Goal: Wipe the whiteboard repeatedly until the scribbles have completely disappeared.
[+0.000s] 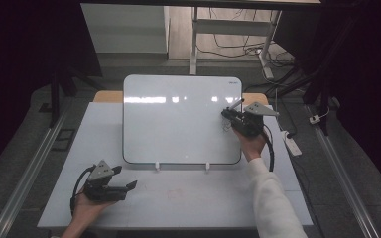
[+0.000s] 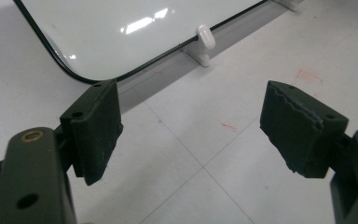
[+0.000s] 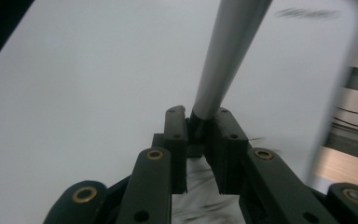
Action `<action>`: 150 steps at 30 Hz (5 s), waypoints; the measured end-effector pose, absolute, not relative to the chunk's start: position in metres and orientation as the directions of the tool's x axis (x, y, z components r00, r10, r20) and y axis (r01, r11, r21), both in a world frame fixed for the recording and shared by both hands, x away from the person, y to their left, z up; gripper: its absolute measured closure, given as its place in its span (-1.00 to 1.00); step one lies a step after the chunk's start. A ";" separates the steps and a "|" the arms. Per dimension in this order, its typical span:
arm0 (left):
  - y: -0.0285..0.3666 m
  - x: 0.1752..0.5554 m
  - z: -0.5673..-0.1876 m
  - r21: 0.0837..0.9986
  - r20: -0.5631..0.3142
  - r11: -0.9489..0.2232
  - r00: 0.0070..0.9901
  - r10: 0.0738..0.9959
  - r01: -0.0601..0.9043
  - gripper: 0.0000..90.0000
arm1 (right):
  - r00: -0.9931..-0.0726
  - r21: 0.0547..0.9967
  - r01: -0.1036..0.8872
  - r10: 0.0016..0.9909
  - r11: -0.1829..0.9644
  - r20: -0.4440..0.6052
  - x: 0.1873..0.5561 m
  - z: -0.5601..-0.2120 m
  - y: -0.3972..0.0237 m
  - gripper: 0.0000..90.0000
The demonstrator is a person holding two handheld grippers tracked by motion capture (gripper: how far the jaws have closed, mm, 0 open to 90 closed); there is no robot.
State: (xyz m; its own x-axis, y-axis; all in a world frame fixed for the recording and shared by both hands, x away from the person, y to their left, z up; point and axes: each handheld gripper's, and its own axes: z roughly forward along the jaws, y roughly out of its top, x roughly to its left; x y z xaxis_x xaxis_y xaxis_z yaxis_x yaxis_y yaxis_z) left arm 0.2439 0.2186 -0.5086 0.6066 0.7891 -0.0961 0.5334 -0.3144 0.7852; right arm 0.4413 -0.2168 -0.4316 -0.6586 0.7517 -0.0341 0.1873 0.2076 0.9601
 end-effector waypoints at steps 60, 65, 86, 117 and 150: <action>0.218 0.244 -0.508 0.790 -0.094 -0.316 0.613 0.785 0.525 -0.53 | -0.660 0.942 0.179 0.745 0.284 -0.099 0.434 -0.434 -0.216 0.72; 0.217 0.242 -0.507 0.793 -0.091 -0.317 0.616 0.783 0.520 -0.53 | -0.605 0.961 0.200 0.796 0.190 -0.031 0.438 -0.432 -0.224 0.72; 0.216 0.244 -0.509 0.787 -0.101 -0.315 0.614 0.782 0.530 -0.53 | -0.627 0.942 0.187 0.772 0.279 -0.104 0.428 -0.436 -0.228 0.72; 0.215 0.242 -0.507 0.790 -0.101 -0.316 0.620 0.778 0.526 -0.53 | -0.578 0.945 0.221 0.813 0.241 -0.072 0.431 -0.431 -0.245 0.72; 0.214 0.244 -0.507 0.791 -0.100 -0.317 0.622 0.776 0.523 -0.53 | -0.693 0.924 0.195 0.713 0.329 -0.108 0.417 -0.446 -0.211 0.72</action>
